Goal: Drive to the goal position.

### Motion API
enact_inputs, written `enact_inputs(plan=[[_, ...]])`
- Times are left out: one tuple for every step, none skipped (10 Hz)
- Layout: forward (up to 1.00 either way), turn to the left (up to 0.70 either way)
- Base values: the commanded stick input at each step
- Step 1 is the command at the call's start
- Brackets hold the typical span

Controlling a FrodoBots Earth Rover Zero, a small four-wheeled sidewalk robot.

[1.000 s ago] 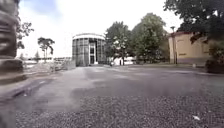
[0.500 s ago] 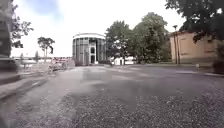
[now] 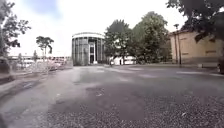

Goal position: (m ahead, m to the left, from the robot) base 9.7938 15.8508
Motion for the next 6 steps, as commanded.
enact_inputs(plan=[[0.70, 0.10], [0.70, 0.13], [0.70, 0.14], [0.70, 0.14], [0.70, 0.00], [0.70, 0.00]])
